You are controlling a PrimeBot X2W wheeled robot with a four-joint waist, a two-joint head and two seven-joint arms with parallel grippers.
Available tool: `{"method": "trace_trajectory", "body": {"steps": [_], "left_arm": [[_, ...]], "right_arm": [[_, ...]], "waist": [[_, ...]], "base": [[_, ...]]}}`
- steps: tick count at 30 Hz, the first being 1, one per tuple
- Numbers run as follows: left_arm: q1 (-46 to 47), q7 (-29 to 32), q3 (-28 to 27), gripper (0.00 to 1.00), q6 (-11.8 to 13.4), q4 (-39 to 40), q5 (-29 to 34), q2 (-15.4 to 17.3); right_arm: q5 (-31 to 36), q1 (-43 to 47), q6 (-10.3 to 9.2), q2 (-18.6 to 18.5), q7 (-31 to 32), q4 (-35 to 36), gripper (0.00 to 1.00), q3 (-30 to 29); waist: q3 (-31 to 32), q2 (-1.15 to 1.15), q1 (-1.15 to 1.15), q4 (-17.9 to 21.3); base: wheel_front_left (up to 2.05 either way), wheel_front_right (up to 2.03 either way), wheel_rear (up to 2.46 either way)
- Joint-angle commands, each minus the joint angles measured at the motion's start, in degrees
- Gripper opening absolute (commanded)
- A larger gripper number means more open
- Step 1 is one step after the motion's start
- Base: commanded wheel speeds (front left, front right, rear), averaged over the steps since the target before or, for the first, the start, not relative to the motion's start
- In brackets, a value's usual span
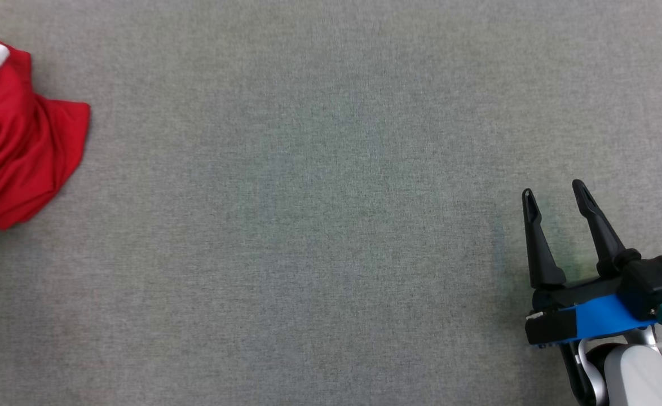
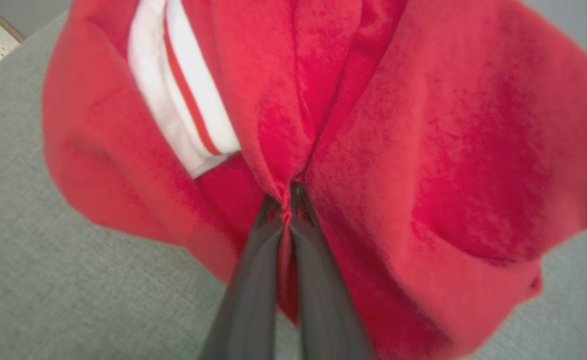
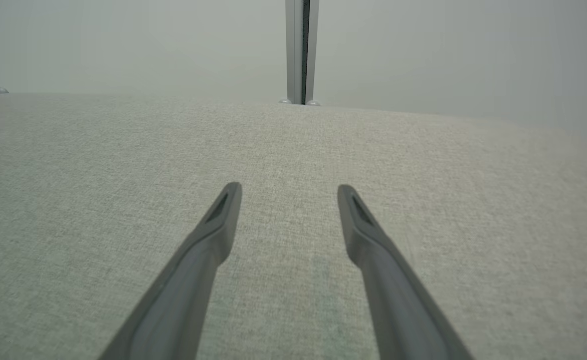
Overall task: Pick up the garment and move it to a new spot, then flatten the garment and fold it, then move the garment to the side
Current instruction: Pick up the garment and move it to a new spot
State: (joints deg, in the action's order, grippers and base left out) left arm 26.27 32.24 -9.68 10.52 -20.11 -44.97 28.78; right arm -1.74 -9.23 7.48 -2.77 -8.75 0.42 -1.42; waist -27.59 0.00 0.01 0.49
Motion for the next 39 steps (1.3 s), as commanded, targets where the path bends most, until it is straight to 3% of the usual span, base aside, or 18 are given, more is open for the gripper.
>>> {"method": "trace_trajectory", "body": {"steps": [1,8,14,21,26,30,39], "left_arm": [[0.09,-0.75,-0.09,0.0,-0.54,0.61,0.37,0.74],[2.72,-2.28,0.89,0.0,-2.43,5.52,2.5,3.84],[8.78,-0.05,3.98,0.0,-3.94,12.53,4.27,6.65],[18.18,3.2,8.89,0.0,-5.71,19.07,5.04,6.69],[25.69,5.82,14.39,0.0,-7.17,22.88,4.65,3.55],[28.24,6.82,18.36,0.0,-7.89,24.66,3.13,-0.88],[20.91,5.22,27.36,0.0,-10.12,23.62,1.29,-9.21]], "right_arm": [[-0.46,-0.92,0.03,-0.19,-0.63,-0.65,1.0,0.09],[-2.14,-0.3,0.03,-0.19,-1.88,-3.39,1.0,0.37],[-3.97,0.99,0.03,-0.2,-3.04,-5.86,1.0,0.68],[-5.61,1.28,0.03,-0.2,-4.1,-7.89,1.0,0.65],[-5.97,1.49,0.03,-0.21,-4.52,-8.66,1.0,0.0],[-6.13,1.52,0.03,-0.2,-4.78,-8.93,1.0,-0.27],[-6.38,1.25,0.03,-0.19,-4.87,-8.82,1.0,0.04]], "waist": [[1.42,0.0,-0.01,0.12],[8.06,0.0,-0.01,-0.58],[13.91,0.0,-0.01,-0.66],[17.59,0.0,-0.01,0.59],[18.82,0.0,-0.01,2.45],[18.82,0.0,-0.01,4.6],[17.65,0.0,-0.01,10.5]], "base": [[0.0,0.0,0.0],[0.0,0.0,0.0],[0.0,0.0,0.0],[0.0,0.0,0.0],[0.0,0.0,0.0],[0.0,0.0,0.0],[0.0,0.0,0.0]]}}
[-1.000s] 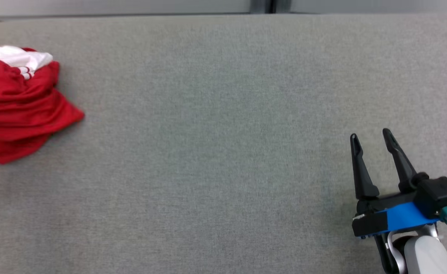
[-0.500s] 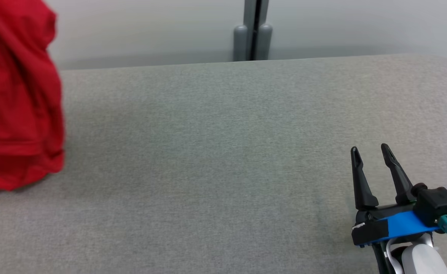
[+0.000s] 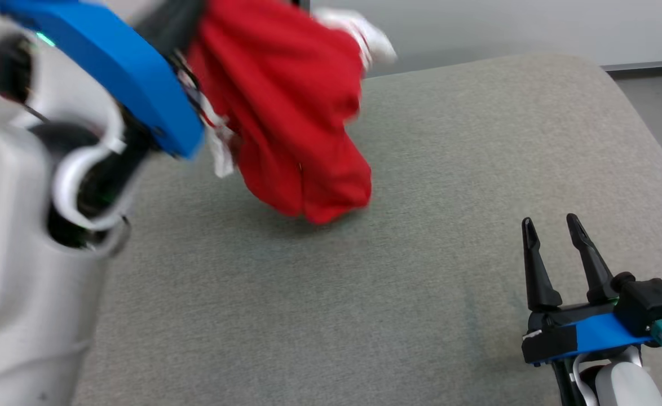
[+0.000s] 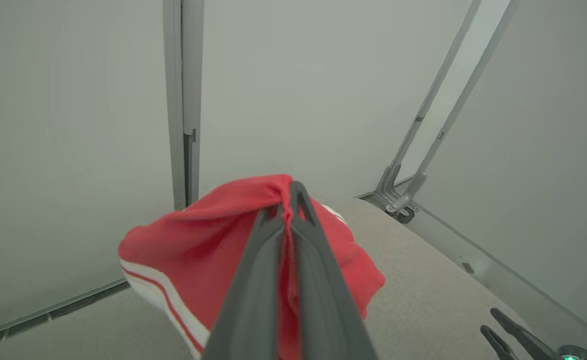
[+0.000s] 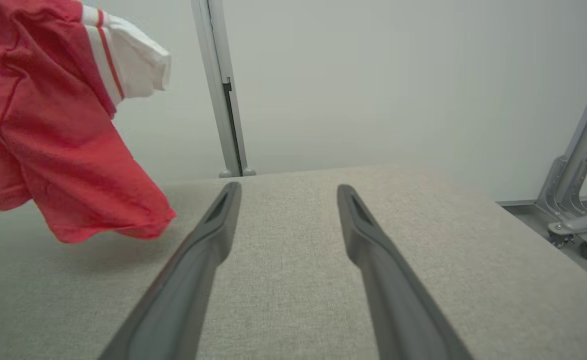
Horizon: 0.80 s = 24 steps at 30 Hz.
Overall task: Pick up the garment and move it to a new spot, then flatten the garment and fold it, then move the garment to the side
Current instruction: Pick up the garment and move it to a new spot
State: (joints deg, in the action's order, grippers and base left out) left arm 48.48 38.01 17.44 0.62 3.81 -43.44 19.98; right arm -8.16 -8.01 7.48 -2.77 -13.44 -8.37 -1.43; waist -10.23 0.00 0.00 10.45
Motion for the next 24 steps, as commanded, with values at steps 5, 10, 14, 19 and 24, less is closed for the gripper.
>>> {"method": "trace_trajectory", "body": {"steps": [5,10,14,19,24], "left_arm": [[-9.5,-6.5,4.67,0.0,-1.67,-6.85,1.47,-3.91],[-17.02,-14.09,8.44,0.45,-2.63,-16.41,5.34,-5.41],[-20.86,-19.89,10.5,1.0,-2.8,-22.73,7.81,-6.8],[-24.05,-29.0,9.91,1.0,-3.53,-24.85,8.5,-8.02],[-28.26,-40.14,7.78,1.0,-3.57,-23.49,9.35,-7.19]], "right_arm": [[-0.52,0.48,0.03,-0.21,-0.22,-0.09,1.0,0.57],[-0.69,1.14,0.03,-0.2,-0.28,-0.34,1.0,0.73],[0.0,1.44,0.03,-0.2,0.29,-0.14,1.0,0.22],[0.33,2.5,0.03,-0.19,1.17,0.65,1.0,-0.23],[0.77,3.17,0.03,-0.2,2.26,1.56,1.0,-0.08]], "waist": [[-0.1,0.0,0.0,3.17],[0.34,0.0,0.0,4.45],[1.14,0.0,0.0,3.81],[2.45,0.0,0.0,1.11],[3.8,0.0,0.0,-1.87]], "base": [[0.0,0.0,0.0],[0.0,0.0,0.0],[0.0,0.0,0.0],[0.0,0.0,0.0],[0.0,0.0,0.0]]}}
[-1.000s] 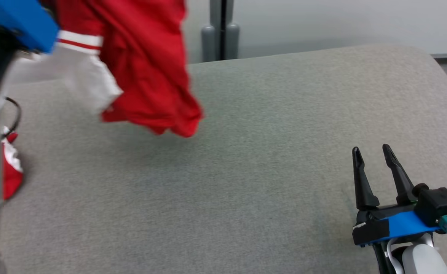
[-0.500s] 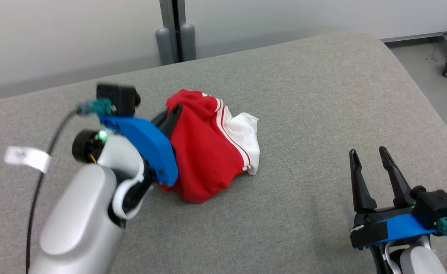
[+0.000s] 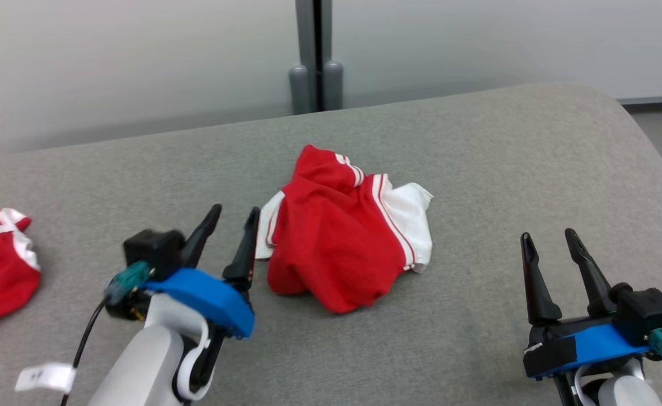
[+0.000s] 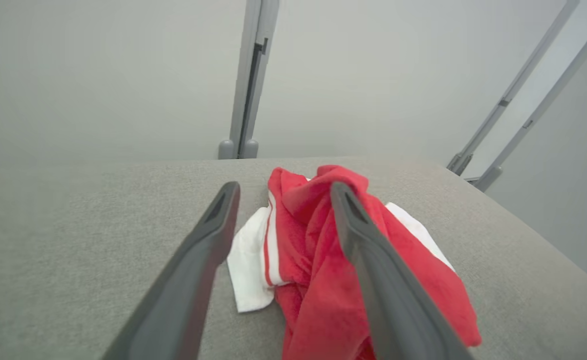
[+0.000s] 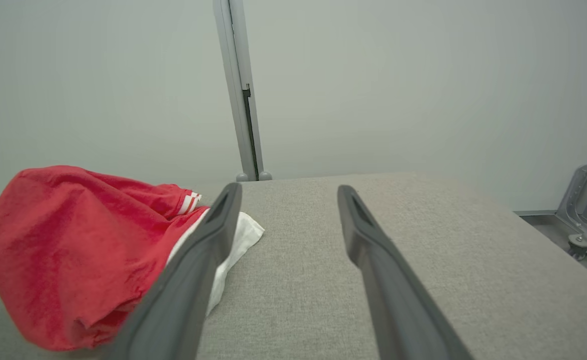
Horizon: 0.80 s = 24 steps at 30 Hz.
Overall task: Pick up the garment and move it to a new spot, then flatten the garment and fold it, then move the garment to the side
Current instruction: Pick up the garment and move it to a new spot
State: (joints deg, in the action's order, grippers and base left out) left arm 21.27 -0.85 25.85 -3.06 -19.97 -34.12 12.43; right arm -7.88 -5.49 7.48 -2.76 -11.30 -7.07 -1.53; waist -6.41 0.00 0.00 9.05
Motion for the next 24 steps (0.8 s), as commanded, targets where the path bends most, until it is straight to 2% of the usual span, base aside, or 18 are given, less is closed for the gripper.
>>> {"method": "trace_trajectory", "body": {"steps": [1,5,9,16,20,24], "left_arm": [[-2.12,-3.34,-1.18,1.0,0.34,0.5,-0.04,0.5],[-5.92,-10.48,-3.71,1.0,1.09,1.53,-0.02,1.05],[-8.84,-13.62,-5.85,1.0,2.77,2.43,1.87,1.34],[-14.37,-14.37,-11.82,1.0,5.63,6.5,7.36,1.96],[-17.47,-14.4,-14.1,1.0,5.87,8.29,10.15,2.37],[-19.9,-14.41,-14.8,1.0,5.08,8.23,11.13,3.32]], "right_arm": [[0.58,0.89,0.03,-0.22,0.33,0.38,1.0,-0.13],[0.96,1.39,0.03,-0.21,1.06,1.19,1.0,-0.86],[0.93,2.28,0.03,-0.22,1.67,1.47,1.0,-1.98],[1.09,3.36,0.03,-0.22,2.72,1.01,1.0,-2.39],[1.16,3.65,0.03,-0.22,3.71,0.14,1.0,-2.7],[1.13,4.25,0.03,-0.22,4.55,-0.73,1.0,-3.02]], "waist": [[0.29,0.0,0.0,-1.11],[0.82,0.0,0.0,-3.63],[1.32,0.0,0.0,-5.65],[2.4,0.0,0.0,-7.26],[2.91,0.0,0.0,-7.56],[3.35,0.0,0.0,-7.59]], "base": [[0.0,0.0,0.0],[0.0,0.0,0.0],[0.0,0.0,0.0],[0.0,0.0,0.0],[0.0,0.0,0.0],[0.0,0.0,0.0]]}}
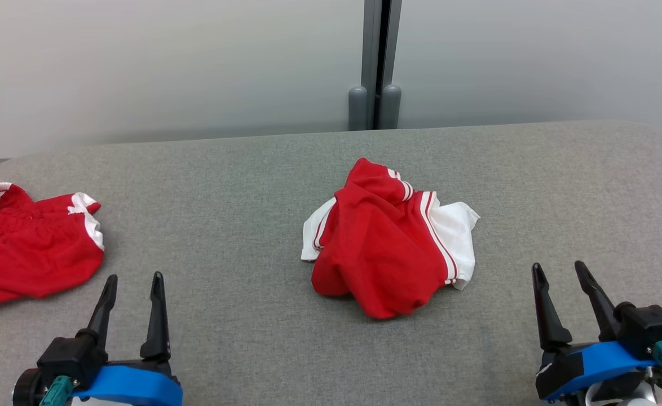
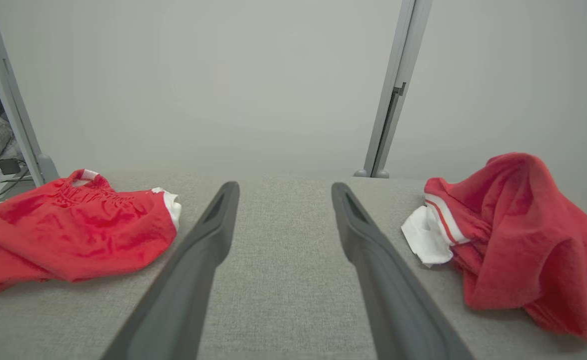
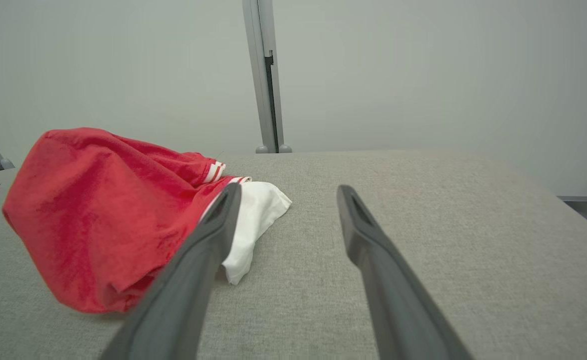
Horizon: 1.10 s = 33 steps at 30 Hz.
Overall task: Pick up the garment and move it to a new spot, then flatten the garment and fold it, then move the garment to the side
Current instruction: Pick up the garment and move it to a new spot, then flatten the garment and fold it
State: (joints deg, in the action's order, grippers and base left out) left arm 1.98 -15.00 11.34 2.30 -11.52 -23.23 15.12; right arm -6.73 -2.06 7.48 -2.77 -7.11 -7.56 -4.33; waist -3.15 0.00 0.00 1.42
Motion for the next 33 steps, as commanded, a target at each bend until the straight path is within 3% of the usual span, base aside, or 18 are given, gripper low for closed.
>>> {"method": "trace_trajectory", "body": {"steps": [1,11,19,26,33], "left_arm": [[-0.82,-0.25,-0.27,1.0,-0.48,-0.38,0.37,0.81],[-1.14,0.61,0.21,1.0,-0.43,-0.38,-0.17,1.38],[0.7,0.99,0.67,1.0,-0.41,0.76,-0.26,1.63],[2.29,1.44,1.45,1.0,-0.43,2.06,0.11,1.56],[5.22,1.99,3.23,1.0,-0.99,3.33,0.72,0.91]], "right_arm": [[-0.04,0.87,0.03,-0.2,0.41,-0.44,1.0,-0.27],[-0.34,0.41,0.03,-0.21,1.03,-1.17,1.0,0.25],[1.17,-4.91,0.03,-0.21,3.41,-0.96,1.0,2.91],[1.1,-15.2,0.03,-0.2,14.26,-6.07,1.0,2.83],[4.28,-28.89,0.03,-0.2,28.47,-19.26,1.0,-0.42]], "waist": [[0.14,0.0,0.0,0.07],[-0.36,0.0,0.0,0.37],[-2.7,0.0,0.0,0.18],[-5.5,0.0,0.0,-1.09],[-9.85,0.0,0.0,-4.11]], "base": [[0.0,0.0,0.0],[0.0,0.0,0.0],[0.0,0.0,0.0],[0.0,0.0,0.0],[0.0,0.0,0.0]]}}
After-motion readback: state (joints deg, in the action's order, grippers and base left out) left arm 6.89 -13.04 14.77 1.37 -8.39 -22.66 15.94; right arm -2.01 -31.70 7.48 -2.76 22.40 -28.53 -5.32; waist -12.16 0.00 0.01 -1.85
